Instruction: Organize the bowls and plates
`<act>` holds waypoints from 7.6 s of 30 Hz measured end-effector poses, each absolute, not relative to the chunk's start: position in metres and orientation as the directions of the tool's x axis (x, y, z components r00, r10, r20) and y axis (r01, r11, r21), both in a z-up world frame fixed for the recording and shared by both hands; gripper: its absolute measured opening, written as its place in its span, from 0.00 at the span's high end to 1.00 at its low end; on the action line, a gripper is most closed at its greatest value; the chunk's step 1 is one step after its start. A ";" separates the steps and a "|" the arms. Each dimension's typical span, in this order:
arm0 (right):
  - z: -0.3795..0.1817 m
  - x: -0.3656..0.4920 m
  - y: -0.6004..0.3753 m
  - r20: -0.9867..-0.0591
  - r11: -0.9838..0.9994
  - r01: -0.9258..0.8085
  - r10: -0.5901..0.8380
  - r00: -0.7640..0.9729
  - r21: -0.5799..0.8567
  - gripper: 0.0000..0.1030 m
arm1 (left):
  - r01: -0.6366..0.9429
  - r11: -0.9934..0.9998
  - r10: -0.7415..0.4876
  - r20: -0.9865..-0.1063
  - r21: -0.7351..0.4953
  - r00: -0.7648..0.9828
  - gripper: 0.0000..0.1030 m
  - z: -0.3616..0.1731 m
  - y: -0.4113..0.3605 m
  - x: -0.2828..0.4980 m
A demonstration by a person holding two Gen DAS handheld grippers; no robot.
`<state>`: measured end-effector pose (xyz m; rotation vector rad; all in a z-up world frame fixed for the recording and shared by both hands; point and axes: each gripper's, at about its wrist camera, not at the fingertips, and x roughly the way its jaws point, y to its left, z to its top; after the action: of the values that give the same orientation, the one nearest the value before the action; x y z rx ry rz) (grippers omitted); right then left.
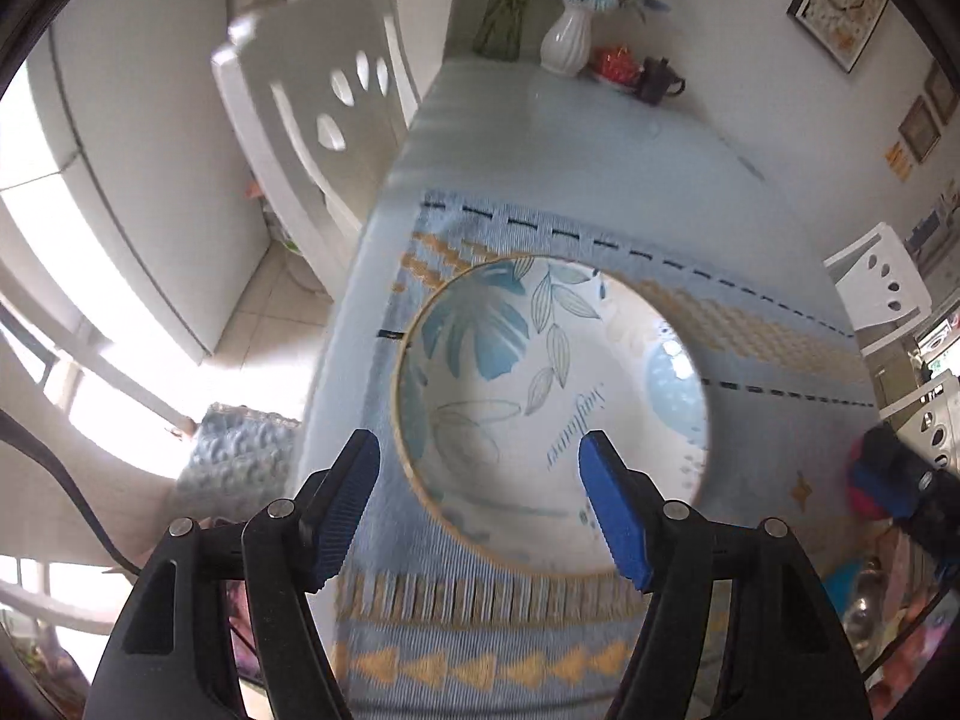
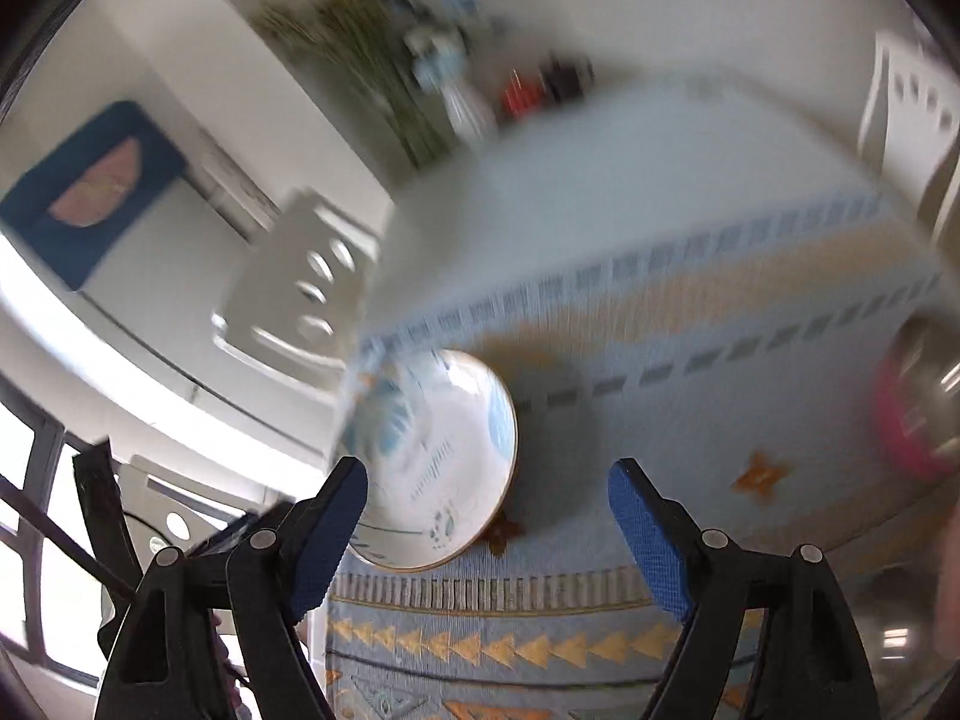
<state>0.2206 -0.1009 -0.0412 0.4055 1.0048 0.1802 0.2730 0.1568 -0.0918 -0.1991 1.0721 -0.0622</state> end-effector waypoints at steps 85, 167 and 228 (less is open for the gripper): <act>-0.164 0.230 -0.104 -0.808 0.908 -0.087 0.406 0.427 0.411 0.30 | 0.024 0.992 -0.120 -0.871 -0.124 0.477 0.19 -0.164 0.091 0.235; -0.110 -0.105 -0.158 -0.833 0.988 0.063 0.085 0.547 0.142 0.76 | 0.203 0.978 -0.137 -0.851 -0.036 0.507 0.39 -0.113 0.028 -0.061; -0.160 -0.023 -0.272 -0.826 0.992 0.121 -0.096 0.555 -0.035 0.00 | 0.169 0.903 -0.429 -0.808 -0.395 0.403 0.28 -0.037 0.041 -0.011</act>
<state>-0.0235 -0.2716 -0.1596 0.0271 0.9742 -0.1282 -0.0115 0.0408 -0.0371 -0.2675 1.0948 -0.3835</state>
